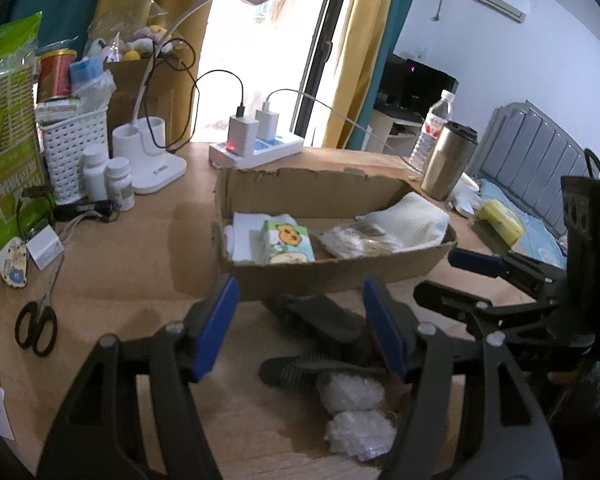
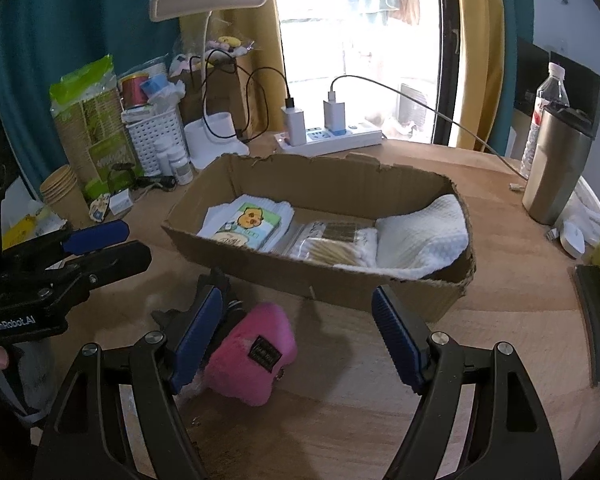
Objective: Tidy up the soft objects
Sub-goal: 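Move both tools back from the box to the remaining pile, then grasp the pink plush ball with the right tool while the left tool grasps the clear plastic bag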
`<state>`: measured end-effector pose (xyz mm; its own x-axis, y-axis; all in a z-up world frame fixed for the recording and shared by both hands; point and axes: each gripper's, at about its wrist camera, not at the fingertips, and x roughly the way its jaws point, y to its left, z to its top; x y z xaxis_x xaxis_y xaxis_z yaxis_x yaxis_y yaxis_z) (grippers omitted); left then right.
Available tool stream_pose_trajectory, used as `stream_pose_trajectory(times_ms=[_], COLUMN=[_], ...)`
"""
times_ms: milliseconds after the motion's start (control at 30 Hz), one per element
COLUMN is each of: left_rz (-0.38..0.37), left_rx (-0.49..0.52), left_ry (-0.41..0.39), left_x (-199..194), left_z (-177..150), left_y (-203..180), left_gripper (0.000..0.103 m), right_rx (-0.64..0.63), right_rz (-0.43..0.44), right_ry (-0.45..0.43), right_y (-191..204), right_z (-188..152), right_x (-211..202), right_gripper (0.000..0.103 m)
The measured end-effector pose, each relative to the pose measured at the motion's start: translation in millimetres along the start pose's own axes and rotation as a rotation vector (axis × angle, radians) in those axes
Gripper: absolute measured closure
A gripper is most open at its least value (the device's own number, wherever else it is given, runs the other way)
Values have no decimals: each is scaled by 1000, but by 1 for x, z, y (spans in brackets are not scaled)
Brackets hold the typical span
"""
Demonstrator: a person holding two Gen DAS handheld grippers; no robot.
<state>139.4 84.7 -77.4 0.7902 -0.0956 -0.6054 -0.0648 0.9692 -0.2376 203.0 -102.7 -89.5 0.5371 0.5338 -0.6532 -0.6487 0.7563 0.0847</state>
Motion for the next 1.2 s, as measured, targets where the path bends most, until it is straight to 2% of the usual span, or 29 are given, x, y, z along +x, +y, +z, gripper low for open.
stream_pose_trajectory(times_ms=[600,833,1200], left_rz=[1,-16,-4], left_rx=[-39,-24,8], left_ry=[49,81,109], left_x=[6,10,18], left_z=[-26,-34,-39], left_y=[17,6,-14], left_gripper=[36,36,36], right_rx=[-18,-15,-23], right_rz=[25,49,84], right_ry=[75,118,140], right_y=[19,22,15], right_z=[-17,-23,-37], right_x=[23,37,38], right_gripper=[23,24,53])
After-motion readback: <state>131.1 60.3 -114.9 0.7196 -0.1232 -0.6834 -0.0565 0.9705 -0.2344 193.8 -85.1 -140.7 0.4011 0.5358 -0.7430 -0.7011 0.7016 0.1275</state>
